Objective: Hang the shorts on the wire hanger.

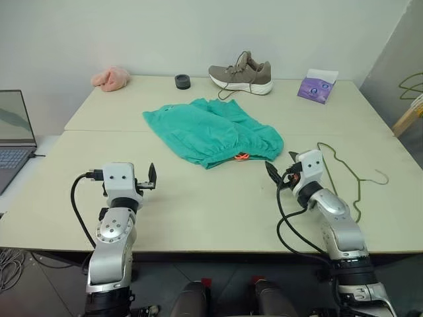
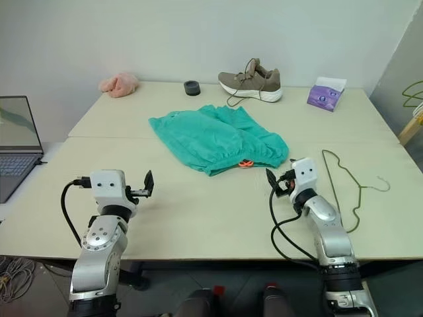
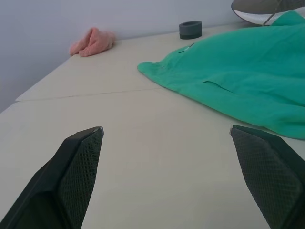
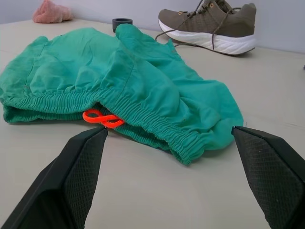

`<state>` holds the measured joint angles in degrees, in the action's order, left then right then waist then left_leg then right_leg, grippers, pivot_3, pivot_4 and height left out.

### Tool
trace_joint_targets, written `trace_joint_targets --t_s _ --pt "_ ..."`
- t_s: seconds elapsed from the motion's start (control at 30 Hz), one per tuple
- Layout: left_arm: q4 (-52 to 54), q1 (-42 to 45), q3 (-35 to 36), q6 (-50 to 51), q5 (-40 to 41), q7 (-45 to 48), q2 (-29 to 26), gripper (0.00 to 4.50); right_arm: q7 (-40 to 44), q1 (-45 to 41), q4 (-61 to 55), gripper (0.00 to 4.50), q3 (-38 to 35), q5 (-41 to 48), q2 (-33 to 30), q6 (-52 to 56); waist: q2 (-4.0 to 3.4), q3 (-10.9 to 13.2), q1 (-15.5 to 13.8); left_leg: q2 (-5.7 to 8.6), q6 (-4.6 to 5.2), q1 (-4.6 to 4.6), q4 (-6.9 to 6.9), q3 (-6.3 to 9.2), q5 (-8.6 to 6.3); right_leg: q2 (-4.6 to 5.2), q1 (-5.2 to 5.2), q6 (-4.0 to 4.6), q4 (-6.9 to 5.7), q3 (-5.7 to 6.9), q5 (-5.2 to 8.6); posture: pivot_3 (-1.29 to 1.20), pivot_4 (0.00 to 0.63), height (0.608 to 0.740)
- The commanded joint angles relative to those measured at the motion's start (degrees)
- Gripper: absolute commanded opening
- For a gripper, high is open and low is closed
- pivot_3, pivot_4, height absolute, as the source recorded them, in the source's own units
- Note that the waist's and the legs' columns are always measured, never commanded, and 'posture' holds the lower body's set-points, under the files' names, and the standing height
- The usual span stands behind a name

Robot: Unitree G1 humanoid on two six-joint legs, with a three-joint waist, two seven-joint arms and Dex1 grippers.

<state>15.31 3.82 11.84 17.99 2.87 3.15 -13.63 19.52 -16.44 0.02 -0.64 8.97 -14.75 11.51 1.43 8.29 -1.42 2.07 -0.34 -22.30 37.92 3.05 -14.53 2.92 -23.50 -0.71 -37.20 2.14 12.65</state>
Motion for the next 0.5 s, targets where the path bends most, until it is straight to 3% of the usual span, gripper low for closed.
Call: trace_joint_targets --t_s 0.03,0.5 --pt "3.63 -0.42 -0.27 -1.46 1.51 2.62 -0.93 4.50 0.07 -0.50 -1.25 4.45 -0.24 -0.59 -0.09 -2.18 -0.01 -0.02 0.01 0.00 0.00 0.00 0.00 0.00 0.00 0.00 0.00 0.00 0.00 0.00 0.00 0.06 0.086 0.740" --pt "3.47 -0.27 -0.66 -2.45 1.42 5.44 -2.19 4.50 5.34 -0.16 -4.76 4.45 2.08 0.35 -0.94 -0.70 0.00 -0.04 0.02 0.00 0.01 0.07 0.00 -0.03 -0.01 0.00 0.04 0.00 0.00 -0.03 0.00 0.04 0.084 0.740"
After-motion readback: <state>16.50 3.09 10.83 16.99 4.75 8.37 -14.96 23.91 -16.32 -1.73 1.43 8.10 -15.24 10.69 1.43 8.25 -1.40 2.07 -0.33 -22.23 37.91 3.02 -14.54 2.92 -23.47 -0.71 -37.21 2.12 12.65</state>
